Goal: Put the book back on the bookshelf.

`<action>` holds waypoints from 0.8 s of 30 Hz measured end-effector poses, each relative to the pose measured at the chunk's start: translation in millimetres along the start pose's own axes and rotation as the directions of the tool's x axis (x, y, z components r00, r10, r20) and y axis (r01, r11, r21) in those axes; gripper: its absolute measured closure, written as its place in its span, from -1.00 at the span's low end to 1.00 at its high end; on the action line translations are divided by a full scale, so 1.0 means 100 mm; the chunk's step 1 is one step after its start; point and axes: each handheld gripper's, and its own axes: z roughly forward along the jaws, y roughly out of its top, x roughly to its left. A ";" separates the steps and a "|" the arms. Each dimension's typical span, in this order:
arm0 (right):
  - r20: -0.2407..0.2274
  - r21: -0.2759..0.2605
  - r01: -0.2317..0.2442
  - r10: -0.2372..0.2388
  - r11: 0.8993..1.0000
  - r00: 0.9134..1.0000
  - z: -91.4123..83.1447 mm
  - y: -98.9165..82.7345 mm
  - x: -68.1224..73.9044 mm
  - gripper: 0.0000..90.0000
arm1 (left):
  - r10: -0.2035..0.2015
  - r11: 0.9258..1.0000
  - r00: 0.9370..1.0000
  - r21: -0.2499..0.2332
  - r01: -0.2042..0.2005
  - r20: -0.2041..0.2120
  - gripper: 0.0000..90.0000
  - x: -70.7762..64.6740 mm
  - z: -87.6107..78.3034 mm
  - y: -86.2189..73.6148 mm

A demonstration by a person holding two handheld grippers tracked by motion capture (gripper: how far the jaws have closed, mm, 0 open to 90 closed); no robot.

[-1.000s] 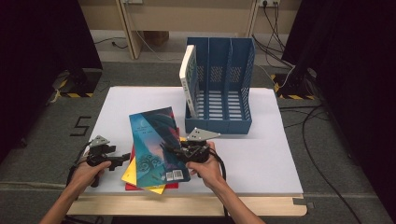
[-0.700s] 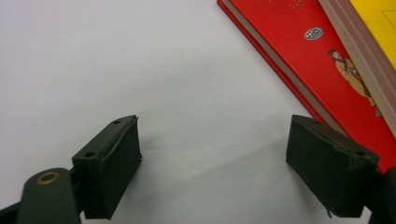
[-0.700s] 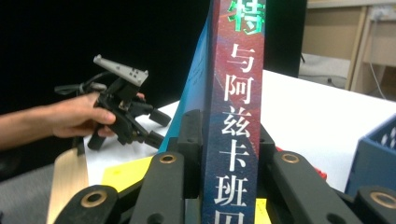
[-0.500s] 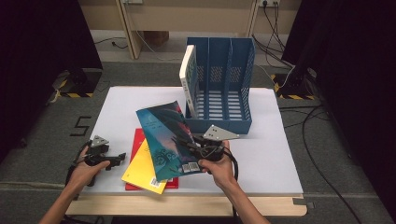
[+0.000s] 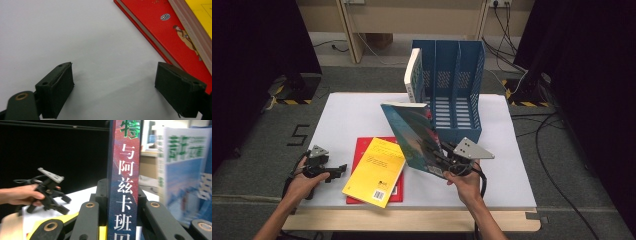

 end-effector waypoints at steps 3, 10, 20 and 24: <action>0.023 -0.003 -0.007 0.007 1.000 1.000 -0.07 -0.10 -0.07 0.66 | 0.005 1.000 1.000 0.000 -0.005 -0.001 -0.68 0.00 0.00 0.00; 0.032 -0.033 0.011 -0.010 0.999 0.999 -0.20 -0.26 -0.18 0.66 | 0.015 1.000 1.000 -0.014 -0.015 0.005 -0.70 0.00 0.01 -0.02; 0.065 0.030 0.027 -0.029 0.999 0.997 -0.39 -0.28 -0.08 0.66 | 0.016 1.000 1.000 -0.016 -0.016 0.005 -0.70 0.00 0.01 -0.02; 0.096 0.053 0.009 -0.014 0.999 0.995 -0.52 -0.34 -0.11 0.66 | 0.015 1.000 1.000 -0.017 -0.015 0.004 -0.70 0.00 0.01 -0.02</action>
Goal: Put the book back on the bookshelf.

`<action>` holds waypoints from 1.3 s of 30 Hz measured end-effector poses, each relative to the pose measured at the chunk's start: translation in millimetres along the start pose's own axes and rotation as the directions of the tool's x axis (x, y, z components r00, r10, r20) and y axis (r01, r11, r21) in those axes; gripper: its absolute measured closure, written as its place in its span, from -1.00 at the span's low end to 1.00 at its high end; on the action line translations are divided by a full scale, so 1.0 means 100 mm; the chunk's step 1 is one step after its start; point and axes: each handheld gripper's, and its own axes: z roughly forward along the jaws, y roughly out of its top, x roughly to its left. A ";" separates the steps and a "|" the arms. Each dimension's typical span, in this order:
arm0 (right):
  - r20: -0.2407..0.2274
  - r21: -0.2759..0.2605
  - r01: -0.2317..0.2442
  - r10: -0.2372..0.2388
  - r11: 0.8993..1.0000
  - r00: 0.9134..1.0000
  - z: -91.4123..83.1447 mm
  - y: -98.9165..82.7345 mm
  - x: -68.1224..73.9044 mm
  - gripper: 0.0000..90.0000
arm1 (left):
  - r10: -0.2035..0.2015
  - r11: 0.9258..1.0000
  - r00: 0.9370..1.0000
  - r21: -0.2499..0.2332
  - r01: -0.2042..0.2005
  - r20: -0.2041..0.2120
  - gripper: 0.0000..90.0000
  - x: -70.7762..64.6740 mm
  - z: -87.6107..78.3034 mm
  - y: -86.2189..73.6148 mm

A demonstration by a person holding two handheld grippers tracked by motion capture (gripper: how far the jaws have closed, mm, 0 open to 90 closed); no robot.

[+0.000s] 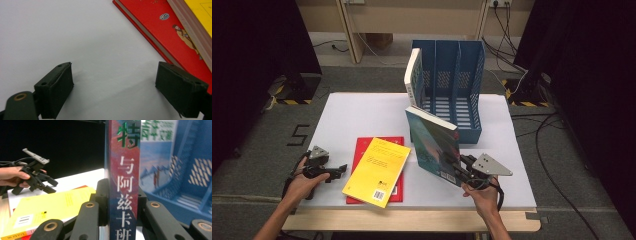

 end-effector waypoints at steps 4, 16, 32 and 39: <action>0.023 0.023 -0.007 0.007 1.000 1.000 -0.08 -0.06 -0.05 0.64 | 0.000 1.000 1.000 -0.005 0.000 0.002 -0.70 0.00 0.00 0.00; 0.042 0.068 0.011 -0.014 0.998 0.999 -0.16 -0.11 -0.06 0.60 | 0.003 1.000 1.000 -0.004 -0.003 0.005 -0.71 0.01 0.00 -0.01; 0.009 0.094 0.079 -0.080 0.992 0.997 -0.22 -0.14 -0.01 0.59 | 0.003 1.000 1.000 -0.005 -0.003 0.006 -0.71 0.01 0.00 -0.01; 0.002 0.065 0.065 -0.065 0.996 0.998 -0.22 -0.08 0.01 0.60 | 0.004 1.000 1.000 -0.004 -0.004 0.005 -0.71 0.01 0.00 0.00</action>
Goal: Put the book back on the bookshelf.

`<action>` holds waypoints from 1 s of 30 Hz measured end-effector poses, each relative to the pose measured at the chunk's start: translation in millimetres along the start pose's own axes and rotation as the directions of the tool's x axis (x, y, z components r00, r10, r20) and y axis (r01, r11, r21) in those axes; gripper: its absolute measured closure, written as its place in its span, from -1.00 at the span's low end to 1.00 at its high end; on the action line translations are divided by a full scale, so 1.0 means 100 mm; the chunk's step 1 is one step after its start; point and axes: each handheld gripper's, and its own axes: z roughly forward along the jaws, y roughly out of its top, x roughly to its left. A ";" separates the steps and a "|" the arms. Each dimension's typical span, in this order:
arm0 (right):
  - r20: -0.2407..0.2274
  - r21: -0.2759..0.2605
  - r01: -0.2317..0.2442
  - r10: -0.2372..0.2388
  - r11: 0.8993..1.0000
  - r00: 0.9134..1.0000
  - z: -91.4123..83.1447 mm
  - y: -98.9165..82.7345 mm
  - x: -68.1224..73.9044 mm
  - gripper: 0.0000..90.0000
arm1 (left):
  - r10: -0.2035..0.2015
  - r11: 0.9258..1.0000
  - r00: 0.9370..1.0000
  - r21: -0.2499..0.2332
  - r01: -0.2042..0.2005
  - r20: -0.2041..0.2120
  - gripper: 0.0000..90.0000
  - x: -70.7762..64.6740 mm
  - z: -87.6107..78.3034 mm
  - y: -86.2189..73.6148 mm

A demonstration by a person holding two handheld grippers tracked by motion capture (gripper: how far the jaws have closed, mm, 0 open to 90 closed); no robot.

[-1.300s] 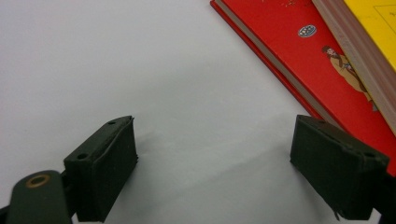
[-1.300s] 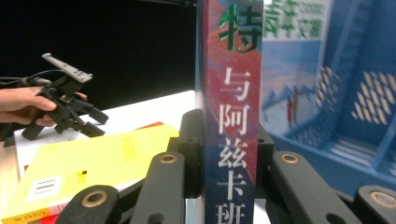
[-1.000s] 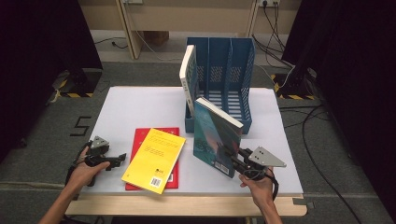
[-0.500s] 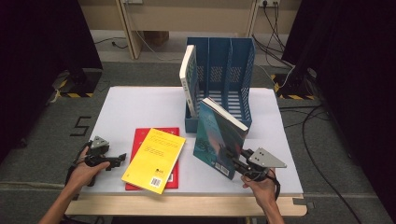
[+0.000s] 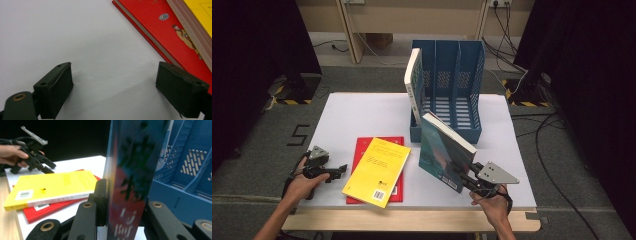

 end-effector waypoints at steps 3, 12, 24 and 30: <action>-0.002 -0.031 -0.015 0.015 0.999 1.000 0.02 0.07 0.01 0.58 | 0.000 1.000 1.000 0.000 0.000 0.000 -0.71 0.00 0.00 0.00; 0.004 -0.046 -0.045 0.045 0.998 0.999 0.16 0.16 0.05 0.62 | 0.001 1.000 1.000 0.000 -0.001 0.000 -0.72 0.00 0.00 0.00; -0.004 -0.065 -0.064 0.064 0.996 0.998 0.28 0.17 -0.01 0.61 | 0.000 1.000 1.000 0.000 0.000 0.001 -0.72 0.00 0.00 0.00; 0.002 -0.069 -0.077 0.077 0.995 0.997 0.29 0.17 -0.03 0.62 | 0.000 1.000 1.000 0.000 0.000 0.001 -0.72 0.00 0.00 0.00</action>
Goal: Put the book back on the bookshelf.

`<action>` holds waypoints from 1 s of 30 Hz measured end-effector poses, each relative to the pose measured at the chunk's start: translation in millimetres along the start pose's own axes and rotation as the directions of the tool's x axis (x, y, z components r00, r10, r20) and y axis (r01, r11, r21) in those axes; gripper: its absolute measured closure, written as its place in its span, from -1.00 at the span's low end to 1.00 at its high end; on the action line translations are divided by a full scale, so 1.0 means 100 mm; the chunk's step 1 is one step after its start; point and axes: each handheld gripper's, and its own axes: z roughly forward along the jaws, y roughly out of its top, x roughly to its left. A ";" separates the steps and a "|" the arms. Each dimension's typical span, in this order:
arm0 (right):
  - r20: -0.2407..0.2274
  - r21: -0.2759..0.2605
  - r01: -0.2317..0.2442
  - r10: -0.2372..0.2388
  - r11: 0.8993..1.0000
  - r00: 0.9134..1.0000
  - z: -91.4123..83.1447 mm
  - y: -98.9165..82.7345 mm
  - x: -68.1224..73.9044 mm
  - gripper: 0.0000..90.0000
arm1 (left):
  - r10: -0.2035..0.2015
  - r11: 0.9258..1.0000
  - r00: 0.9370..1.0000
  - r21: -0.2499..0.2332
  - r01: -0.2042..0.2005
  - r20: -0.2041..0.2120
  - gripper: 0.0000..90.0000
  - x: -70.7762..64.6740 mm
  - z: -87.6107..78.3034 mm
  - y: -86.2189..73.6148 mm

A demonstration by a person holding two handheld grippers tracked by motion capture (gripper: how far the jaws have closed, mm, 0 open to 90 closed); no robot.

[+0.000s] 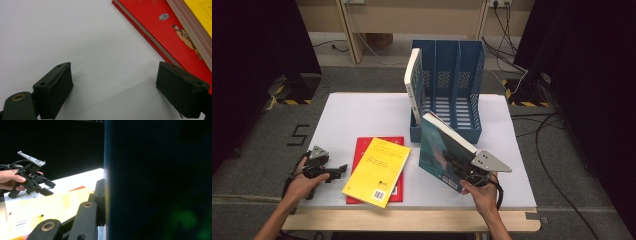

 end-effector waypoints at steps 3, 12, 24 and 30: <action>0.015 -0.006 0.009 -0.009 1.000 1.000 0.00 0.00 0.02 0.64 | 0.000 1.000 1.000 0.000 0.000 0.001 -0.72 0.00 0.00 0.00; 0.002 -0.014 0.012 -0.012 1.000 1.000 0.04 0.06 0.05 0.66 | 0.000 1.000 1.000 0.000 0.000 0.001 -0.72 0.00 0.00 0.00; 0.037 -0.045 0.048 -0.047 0.998 0.998 -0.08 0.36 0.13 0.66 | 0.000 1.000 1.000 -0.001 0.000 0.002 -0.73 0.00 0.00 0.00; 0.059 -0.071 0.048 -0.044 0.996 0.997 -0.17 0.56 0.12 0.66 | 0.002 1.000 1.000 -0.001 -0.002 0.001 -0.73 0.00 0.00 0.00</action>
